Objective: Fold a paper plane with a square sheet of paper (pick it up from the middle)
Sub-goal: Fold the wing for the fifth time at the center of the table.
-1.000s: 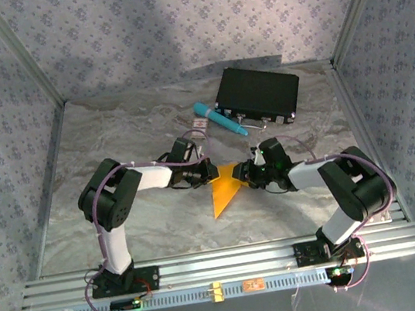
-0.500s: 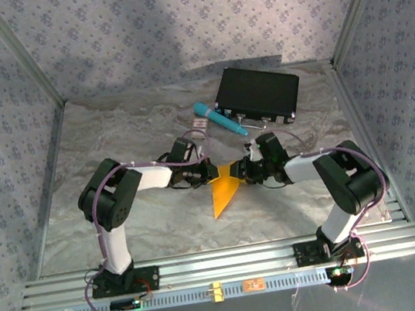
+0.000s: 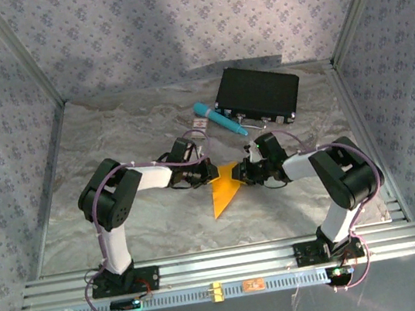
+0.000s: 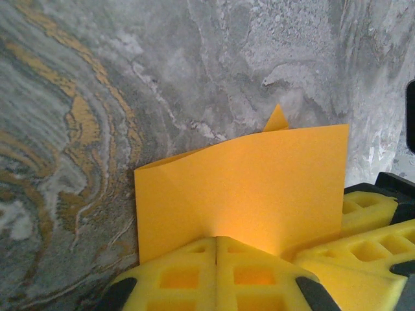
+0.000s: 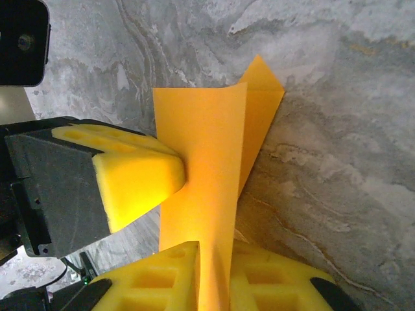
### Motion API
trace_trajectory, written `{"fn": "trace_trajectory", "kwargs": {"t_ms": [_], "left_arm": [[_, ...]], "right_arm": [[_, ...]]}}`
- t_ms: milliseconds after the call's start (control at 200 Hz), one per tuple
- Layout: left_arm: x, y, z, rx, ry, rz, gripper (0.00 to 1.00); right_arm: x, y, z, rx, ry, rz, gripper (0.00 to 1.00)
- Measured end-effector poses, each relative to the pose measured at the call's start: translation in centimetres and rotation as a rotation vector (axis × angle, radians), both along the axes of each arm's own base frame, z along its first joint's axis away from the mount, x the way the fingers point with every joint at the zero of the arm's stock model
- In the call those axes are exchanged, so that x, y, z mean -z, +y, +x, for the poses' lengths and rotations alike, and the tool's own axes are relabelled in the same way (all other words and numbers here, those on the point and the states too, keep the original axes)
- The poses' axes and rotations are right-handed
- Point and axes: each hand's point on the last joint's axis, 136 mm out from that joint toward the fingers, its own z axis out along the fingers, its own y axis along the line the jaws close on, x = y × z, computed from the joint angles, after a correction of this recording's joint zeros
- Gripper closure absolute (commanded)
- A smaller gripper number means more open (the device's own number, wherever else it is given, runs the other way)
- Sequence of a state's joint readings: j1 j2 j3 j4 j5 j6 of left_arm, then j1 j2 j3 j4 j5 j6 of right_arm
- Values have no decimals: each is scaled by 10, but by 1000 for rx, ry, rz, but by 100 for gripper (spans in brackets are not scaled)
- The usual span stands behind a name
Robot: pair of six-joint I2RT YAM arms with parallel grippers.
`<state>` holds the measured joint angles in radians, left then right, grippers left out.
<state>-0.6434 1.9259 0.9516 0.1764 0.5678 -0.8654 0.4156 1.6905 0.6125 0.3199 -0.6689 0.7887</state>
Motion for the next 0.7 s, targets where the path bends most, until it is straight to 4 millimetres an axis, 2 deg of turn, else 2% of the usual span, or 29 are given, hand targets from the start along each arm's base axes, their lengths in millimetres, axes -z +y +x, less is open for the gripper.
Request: {"fn": "trace_trajectory", "kwargs": {"t_ms": [100,210,350,540,700], "left_arm": [[-1,0,-1,0,-1,0,91],[-3,2,-3,-1,-3,11,80],[-17,6,-6,-6,-36,33,70],[-41,10,-5,-9,-123,64,69],[-44,9,-8,-2,-148,80,78]], "right_arm": [[0,-1,1,0,-1,0,92],[0,-2,1,3,0,0,95],[-5,-4,3,36,-1,-1,97],[-18,-22,7,210,-3,-10,98],[-13,-33,1,325,46,-20,97]]}}
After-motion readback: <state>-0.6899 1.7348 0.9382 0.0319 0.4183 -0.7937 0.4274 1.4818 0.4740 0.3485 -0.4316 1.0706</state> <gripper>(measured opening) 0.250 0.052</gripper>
